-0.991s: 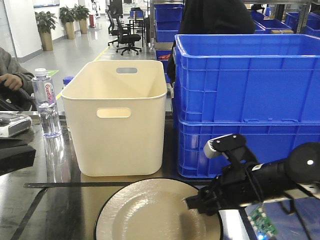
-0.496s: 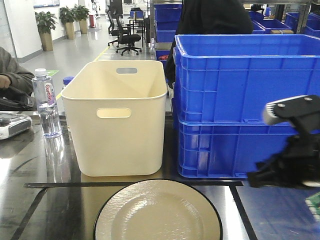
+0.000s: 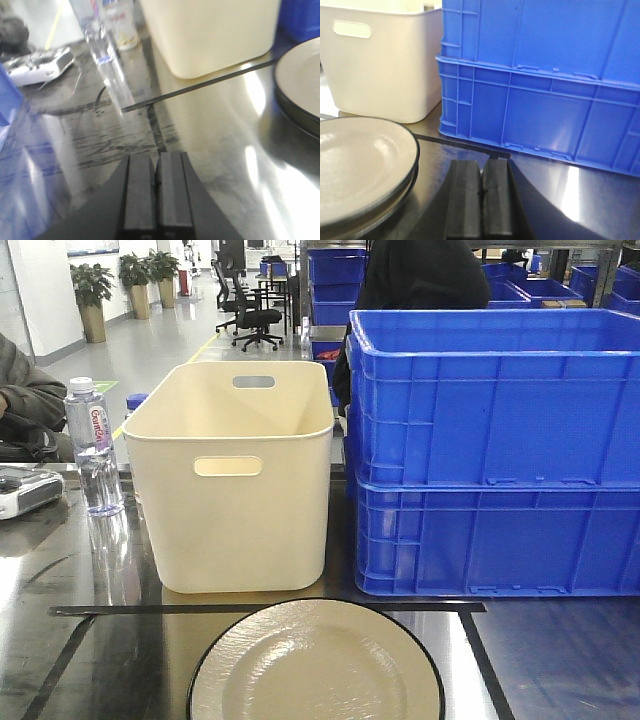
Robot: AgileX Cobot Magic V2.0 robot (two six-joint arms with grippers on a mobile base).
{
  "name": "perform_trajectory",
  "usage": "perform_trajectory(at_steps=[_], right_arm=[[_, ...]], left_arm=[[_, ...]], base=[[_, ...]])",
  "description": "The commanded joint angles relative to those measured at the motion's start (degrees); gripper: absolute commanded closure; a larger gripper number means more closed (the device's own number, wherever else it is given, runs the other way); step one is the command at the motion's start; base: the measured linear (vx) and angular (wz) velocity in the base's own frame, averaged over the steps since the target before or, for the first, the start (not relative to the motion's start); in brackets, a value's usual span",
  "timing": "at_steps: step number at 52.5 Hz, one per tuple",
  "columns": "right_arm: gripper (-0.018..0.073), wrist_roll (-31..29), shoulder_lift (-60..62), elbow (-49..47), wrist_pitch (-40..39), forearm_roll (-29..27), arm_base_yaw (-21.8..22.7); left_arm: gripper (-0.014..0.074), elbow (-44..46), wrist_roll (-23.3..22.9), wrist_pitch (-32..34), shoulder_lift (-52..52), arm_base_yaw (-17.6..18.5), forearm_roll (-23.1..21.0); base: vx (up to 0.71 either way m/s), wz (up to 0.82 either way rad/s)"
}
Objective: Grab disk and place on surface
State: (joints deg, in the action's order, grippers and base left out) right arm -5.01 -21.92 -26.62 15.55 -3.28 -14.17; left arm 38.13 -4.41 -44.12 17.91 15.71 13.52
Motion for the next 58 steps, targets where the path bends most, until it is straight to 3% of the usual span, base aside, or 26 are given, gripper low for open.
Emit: perform_trajectory(at_steps=[1,10,47,53,58], right_arm=[[0.0569,-0.68,5.38,5.68,-12.18,-0.21,0.17],[0.0568,-0.68,7.63,10.83,-24.86,-0.20,0.17],[0.0568,-0.68,7.63,10.76,-25.44,-0.20,0.17],[0.0568,-0.68,7.63,10.76,-25.44,-0.20,0.17],[0.0568,-0.68,7.63,10.76,-25.44,-0.20,0.17]], left_arm=[[0.0601,-3.09,0.38,6.98,-4.73,0.23,-0.61],[0.0601,-9.70,0.10,16.75,-6.95,0.23,-0.68],[0.0601,-11.73,0.07,16.80,-6.79,0.23,-0.58],[0.0601,-13.59,0.38,19.56,-6.90,0.17,-0.81],[0.0601,-18.73,0.38,26.25,-7.58,0.09,-3.96]], base=[[0.00,0.00],[0.00,0.00],[0.00,0.00],[0.00,0.00],[0.00,0.00]])
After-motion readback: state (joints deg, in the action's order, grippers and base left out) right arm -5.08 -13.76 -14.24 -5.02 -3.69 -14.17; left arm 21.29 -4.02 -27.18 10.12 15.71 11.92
